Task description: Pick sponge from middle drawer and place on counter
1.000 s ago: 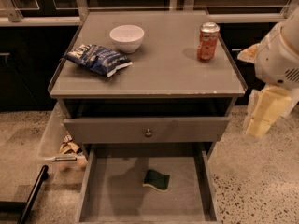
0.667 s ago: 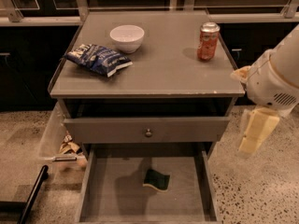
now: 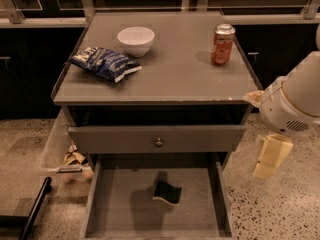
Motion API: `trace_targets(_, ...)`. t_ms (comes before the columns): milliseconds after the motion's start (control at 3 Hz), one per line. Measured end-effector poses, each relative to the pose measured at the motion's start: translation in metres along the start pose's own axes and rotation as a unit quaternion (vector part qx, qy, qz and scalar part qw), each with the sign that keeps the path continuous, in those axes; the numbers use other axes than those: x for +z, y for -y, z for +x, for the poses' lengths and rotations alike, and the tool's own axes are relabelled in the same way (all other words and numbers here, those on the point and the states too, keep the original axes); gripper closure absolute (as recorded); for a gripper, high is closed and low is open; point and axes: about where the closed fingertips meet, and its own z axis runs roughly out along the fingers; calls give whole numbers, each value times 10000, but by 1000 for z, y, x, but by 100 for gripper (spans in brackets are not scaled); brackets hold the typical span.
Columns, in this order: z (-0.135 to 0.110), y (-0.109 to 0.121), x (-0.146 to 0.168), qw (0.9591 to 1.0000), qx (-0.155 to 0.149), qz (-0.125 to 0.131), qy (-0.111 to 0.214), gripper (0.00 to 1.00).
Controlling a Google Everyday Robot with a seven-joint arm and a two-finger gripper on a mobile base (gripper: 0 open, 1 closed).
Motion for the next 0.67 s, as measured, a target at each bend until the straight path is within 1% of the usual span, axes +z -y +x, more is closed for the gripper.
trace_targets(333,4,-11,35,9995,166,-206,161,0)
trace_targets(667,6,-27,90,9986,218,-365,308,0)
